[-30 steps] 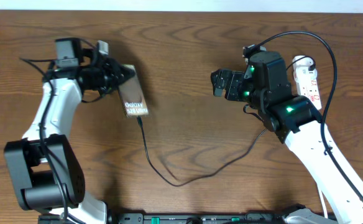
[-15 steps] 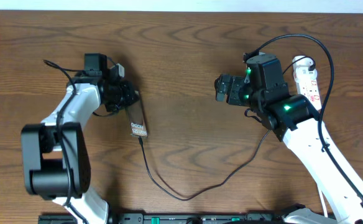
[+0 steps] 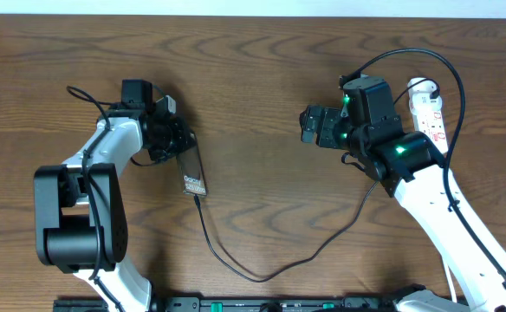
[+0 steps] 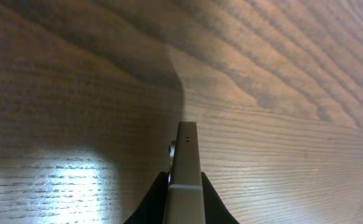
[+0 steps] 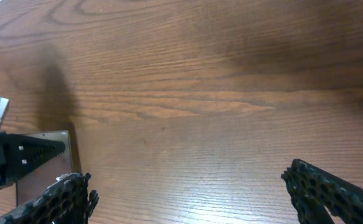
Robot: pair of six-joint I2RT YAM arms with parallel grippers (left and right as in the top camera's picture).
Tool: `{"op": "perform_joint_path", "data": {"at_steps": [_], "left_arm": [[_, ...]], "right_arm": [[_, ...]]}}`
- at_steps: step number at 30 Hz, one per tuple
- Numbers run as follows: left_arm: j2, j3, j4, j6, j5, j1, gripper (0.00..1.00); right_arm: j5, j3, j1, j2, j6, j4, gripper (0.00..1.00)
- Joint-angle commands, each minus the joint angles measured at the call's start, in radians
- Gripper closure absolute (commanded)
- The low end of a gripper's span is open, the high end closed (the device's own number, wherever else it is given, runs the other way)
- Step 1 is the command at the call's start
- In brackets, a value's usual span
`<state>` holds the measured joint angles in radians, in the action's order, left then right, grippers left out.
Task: Plug charger to phone and switch on socket
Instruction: 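Lower the phone with the left gripper and lay it flat on the table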
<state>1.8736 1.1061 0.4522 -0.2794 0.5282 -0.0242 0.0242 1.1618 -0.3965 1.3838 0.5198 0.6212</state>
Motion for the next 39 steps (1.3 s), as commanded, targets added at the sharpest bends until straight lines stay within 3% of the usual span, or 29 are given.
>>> {"op": "perform_joint_path", "data": {"at_steps": [1,36,39], "left_arm": [[0.002,-0.018,-0.008,0.017,0.009,0.0,0.93],[0.002,-0.09,-0.076,0.017,0.001,0.0,0.93],[0.002,-0.09,-0.076,0.017,0.001,0.0,0.88]], "right_arm": [[-0.019,0.002,0.002,0.002,-0.013,0.004,0.01],[-0.022,0.002,0.002,0.004,-0.013,0.018,0.01],[-0.022,0.002,0.002,0.004,-0.013,0.018,0.01]]}}
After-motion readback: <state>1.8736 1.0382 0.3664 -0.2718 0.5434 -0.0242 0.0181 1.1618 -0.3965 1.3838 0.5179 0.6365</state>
